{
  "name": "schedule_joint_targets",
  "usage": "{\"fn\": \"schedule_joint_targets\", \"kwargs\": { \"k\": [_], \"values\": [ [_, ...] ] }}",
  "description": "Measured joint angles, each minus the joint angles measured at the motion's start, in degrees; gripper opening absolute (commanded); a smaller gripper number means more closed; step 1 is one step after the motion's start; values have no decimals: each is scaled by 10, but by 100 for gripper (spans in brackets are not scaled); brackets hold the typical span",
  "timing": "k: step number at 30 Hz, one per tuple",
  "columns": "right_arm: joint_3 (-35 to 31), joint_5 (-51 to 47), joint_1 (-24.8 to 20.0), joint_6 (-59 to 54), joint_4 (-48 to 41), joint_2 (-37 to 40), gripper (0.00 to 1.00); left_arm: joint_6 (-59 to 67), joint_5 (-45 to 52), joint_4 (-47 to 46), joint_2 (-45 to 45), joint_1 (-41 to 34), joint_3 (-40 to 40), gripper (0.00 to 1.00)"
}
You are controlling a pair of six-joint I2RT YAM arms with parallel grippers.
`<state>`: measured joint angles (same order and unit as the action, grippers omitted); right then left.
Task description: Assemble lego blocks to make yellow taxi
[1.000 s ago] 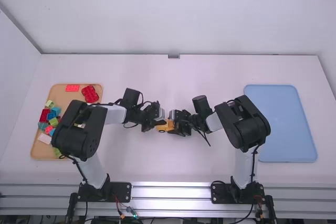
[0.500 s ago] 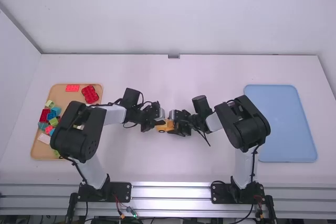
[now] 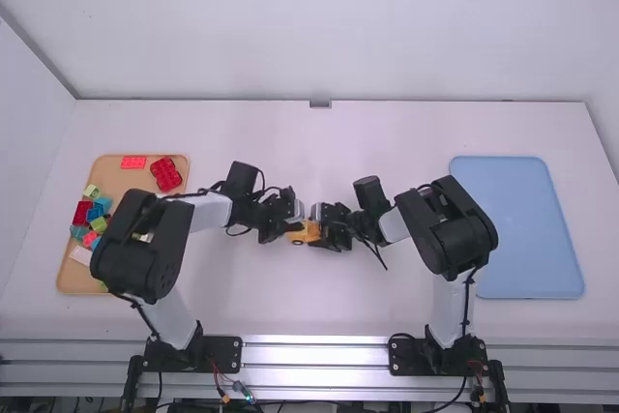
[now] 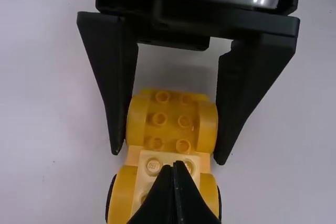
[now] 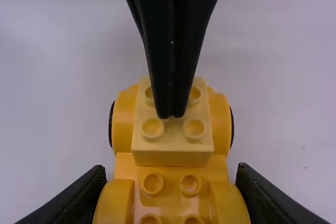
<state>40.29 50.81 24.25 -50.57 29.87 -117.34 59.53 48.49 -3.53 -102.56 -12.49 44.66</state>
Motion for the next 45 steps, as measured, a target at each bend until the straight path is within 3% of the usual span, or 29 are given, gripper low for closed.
{"fn": "schedule_joint_targets", "kwargs": {
  "k": [1, 2, 3, 5, 6, 12, 19, 25, 32, 38, 45],
  "values": [
    [0, 0, 0, 0, 0, 0, 58, 0, -2, -2, 2, 0, 1, 18],
    [1, -4, -2, 3, 1, 0, 62, -2, -13, -21, 12, 1, 4, 32],
    [2, -3, -4, 2, 1, 0, 62, 0, -21, -27, 21, 2, 6, 36],
    [2, -3, -5, 1, 1, 0, 63, 1, -35, -42, 47, 7, 16, 66],
    [2, -3, -5, 0, 1, 0, 64, 0, -38, -46, 56, 10, 20, 100],
    [2, -14, -5, -2, 0, 0, 74, -17, -51, -78, 171, 57, 43, 99],
    [3, -31, -5, -2, -1, 0, 99, -161, -46, -96, 238, 155, 43, 99],
    [14, -39, -6, 21, -42, 3, 99, -321, -69, -93, 271, 232, 43, 99],
    [24, -87, -19, 0, -214, 78, 99, -521, -174, -103, 286, 316, 43, 100],
    [53, -183, -20, 1, -324, 173, 99, -641, -303, -197, 286, 359, 43, 99],
    [64, -232, -20, 7, -335, 242, 99, -701, -426, -315, 286, 409, 43, 99]
  ]
}}
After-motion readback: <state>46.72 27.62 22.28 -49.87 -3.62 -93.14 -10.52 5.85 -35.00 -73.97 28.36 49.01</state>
